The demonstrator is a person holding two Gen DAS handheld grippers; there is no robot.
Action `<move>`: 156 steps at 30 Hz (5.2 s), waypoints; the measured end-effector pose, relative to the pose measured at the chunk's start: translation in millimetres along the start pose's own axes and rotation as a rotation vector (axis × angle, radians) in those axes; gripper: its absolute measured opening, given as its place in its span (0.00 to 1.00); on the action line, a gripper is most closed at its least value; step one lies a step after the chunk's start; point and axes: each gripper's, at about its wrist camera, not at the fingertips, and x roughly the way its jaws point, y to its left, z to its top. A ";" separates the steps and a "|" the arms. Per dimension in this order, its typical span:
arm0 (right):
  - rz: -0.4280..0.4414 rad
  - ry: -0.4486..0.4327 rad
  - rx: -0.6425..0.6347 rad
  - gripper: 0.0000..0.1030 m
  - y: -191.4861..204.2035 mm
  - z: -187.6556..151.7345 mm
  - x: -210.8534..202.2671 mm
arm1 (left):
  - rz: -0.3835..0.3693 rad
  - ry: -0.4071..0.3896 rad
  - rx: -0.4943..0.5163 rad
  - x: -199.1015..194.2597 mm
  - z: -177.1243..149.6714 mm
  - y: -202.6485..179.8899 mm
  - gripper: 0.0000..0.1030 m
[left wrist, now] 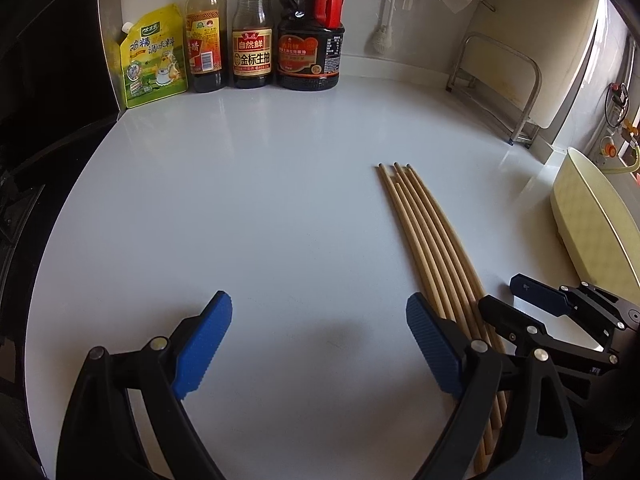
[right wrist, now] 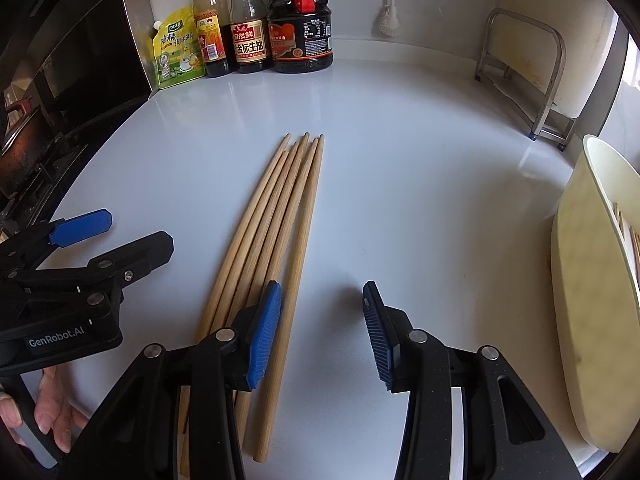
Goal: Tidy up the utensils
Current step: 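Close the left tool on one chopstick while the right tool grasps another, then carry both chopsticks into the cream basin and open both tools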
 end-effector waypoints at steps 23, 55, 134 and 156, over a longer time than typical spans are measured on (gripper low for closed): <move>-0.049 -0.005 0.058 0.38 -29.9 -2.3 -2.4 | -0.031 0.025 0.050 4.3 -7.9 -30.4 0.85; -0.046 -0.009 0.046 0.38 -30.7 -3.4 -2.2 | 0.048 0.046 0.055 17.7 -6.1 -24.1 0.85; -0.222 -0.178 0.655 0.06 -284.8 -53.2 -126.1 | -0.431 0.097 0.437 14.4 83.7 -353.9 0.07; -0.232 -0.166 0.643 0.08 -282.2 -50.4 -124.2 | -0.378 0.083 0.419 17.8 79.0 -336.4 0.31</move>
